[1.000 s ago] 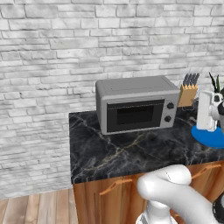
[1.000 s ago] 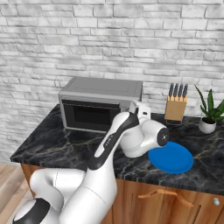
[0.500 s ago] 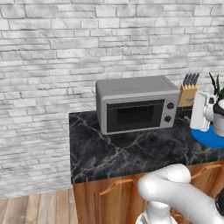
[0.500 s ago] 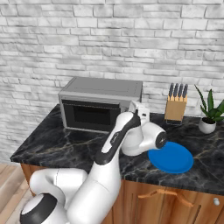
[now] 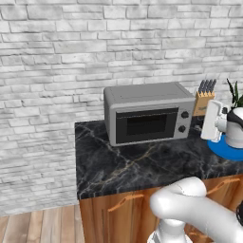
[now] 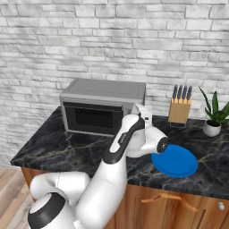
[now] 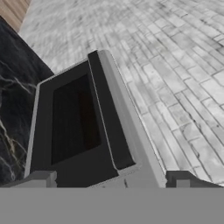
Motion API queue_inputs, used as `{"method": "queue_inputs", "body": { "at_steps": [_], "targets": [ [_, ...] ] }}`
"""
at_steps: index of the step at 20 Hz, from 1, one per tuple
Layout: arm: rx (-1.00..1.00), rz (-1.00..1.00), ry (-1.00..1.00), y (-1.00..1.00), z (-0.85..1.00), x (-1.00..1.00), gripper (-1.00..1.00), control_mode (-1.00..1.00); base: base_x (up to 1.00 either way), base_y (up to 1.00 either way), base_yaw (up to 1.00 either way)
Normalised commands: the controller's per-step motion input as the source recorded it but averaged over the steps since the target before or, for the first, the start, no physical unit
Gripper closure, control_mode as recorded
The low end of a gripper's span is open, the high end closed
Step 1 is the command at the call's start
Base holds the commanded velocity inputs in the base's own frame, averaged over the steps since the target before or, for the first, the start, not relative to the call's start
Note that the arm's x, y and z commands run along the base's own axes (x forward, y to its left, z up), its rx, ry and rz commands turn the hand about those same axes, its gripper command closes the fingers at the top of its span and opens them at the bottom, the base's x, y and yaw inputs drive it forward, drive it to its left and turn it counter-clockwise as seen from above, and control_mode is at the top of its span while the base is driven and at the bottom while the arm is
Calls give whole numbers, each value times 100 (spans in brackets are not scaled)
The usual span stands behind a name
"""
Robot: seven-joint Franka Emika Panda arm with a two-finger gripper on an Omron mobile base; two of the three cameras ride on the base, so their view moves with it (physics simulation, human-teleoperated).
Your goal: Pull the toaster oven rack outwards. Pick up the baguette from the plate and place it on the toaster oven rack. Close the toaster oven door fully and set the temperature to the lowest setting.
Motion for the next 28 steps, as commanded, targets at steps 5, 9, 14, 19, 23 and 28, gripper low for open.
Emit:
{"method": "queue_inputs", "body": {
  "at_steps": [5, 9, 14, 19, 23, 28],
  "targets": [
    [2, 0, 0, 1, -9, 19, -100, -100, 0, 0, 0],
    [1, 0, 0, 0, -9, 17, -100, -100, 0, 0, 0],
    [1, 0, 0, 0, -10, 17, -100, -100, 0, 0, 0],
    [1, 0, 0, 0, -10, 21, -100, -100, 0, 0, 0],
    [2, 0, 0, 0, -10, 22, -100, -100, 0, 0, 0],
    [3, 0, 0, 0, -13, 19, -100, -100, 0, 0, 0]
  ]
}}
